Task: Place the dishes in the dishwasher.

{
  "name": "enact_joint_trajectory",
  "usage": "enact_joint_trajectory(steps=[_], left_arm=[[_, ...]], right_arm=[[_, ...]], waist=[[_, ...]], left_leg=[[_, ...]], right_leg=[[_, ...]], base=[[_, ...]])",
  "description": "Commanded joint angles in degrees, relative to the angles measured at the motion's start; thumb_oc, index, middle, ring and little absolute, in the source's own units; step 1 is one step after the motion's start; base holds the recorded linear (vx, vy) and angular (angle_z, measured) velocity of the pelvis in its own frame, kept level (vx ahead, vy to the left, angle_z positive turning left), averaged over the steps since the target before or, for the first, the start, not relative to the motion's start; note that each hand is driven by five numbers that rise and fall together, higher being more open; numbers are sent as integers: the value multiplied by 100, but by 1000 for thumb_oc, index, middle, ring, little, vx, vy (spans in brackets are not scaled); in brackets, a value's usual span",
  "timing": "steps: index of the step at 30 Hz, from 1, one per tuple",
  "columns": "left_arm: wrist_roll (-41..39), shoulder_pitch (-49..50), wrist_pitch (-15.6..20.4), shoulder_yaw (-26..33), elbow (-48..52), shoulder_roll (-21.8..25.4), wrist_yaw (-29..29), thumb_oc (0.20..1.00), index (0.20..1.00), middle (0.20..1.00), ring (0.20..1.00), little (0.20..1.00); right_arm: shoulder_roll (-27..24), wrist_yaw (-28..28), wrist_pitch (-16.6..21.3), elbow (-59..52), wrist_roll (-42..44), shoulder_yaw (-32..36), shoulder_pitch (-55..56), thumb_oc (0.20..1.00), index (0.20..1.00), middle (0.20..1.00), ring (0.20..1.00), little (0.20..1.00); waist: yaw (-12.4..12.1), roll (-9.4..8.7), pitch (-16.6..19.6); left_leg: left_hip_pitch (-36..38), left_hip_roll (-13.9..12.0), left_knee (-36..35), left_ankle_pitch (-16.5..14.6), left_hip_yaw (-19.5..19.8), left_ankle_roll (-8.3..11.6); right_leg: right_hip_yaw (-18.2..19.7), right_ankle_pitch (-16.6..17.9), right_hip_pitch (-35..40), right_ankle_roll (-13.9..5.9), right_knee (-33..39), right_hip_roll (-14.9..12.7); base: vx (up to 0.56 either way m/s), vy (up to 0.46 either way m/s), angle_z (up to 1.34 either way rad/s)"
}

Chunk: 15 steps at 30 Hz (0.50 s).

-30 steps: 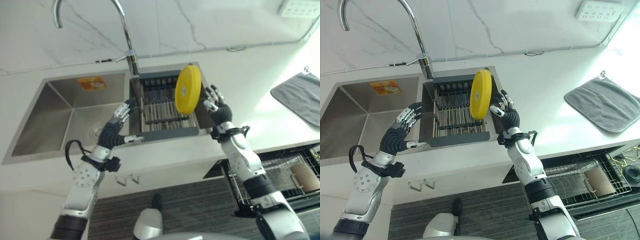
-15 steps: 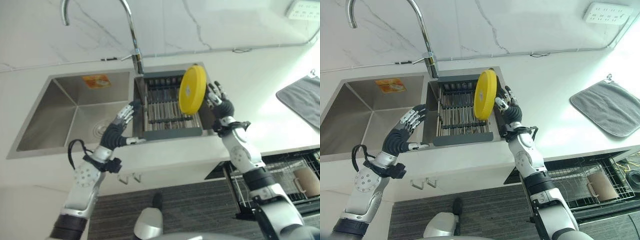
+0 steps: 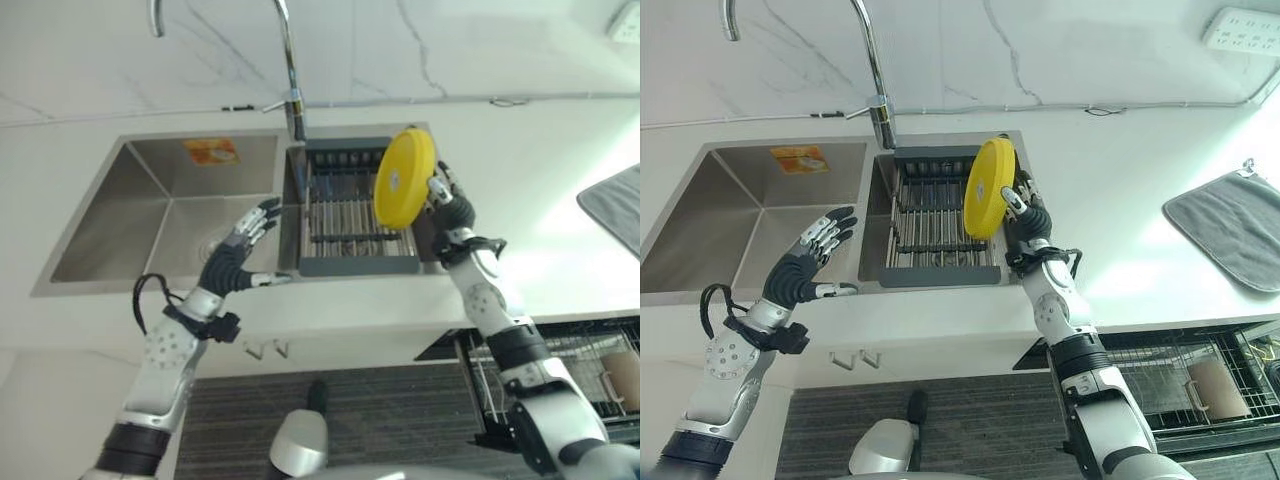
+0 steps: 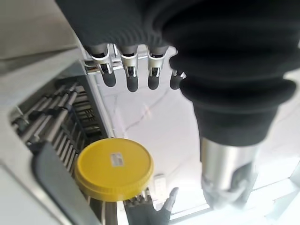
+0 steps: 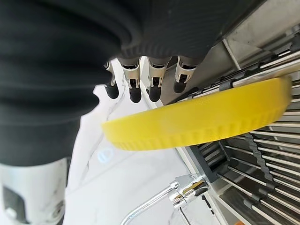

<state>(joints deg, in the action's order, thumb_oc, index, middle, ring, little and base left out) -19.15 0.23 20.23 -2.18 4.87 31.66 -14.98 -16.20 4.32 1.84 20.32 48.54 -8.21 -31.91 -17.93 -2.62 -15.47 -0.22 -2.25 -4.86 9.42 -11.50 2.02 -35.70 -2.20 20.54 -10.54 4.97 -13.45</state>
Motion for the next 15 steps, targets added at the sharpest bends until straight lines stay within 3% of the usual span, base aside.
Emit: enact_joint_trajectory(steps=[1, 15], left_arm=[[-299, -153, 335, -88, 40, 146, -18, 1000, 1000, 1000, 1000, 1000], [-177, -212, 387, -140, 40, 214, 1, 1000, 1000, 1000, 1000, 1000]], right_arm=[[-324, -60, 255, 43, 194, 168, -471, 1000, 1000, 1000, 1000, 1000], [-387, 284, 190, 264, -327, 66, -662, 1000, 1000, 1000, 1000, 1000]], waist=[[-242, 369, 378], [-293, 371, 332]], left_leg=[[243, -163, -14, -697, 362, 125], [207, -139, -14, -677, 372, 110]], right_leg=[[29, -129, -292, 248, -468, 159], [-23, -143, -308, 244, -541, 143]], base=[[1, 10, 5], [1, 6, 4]])
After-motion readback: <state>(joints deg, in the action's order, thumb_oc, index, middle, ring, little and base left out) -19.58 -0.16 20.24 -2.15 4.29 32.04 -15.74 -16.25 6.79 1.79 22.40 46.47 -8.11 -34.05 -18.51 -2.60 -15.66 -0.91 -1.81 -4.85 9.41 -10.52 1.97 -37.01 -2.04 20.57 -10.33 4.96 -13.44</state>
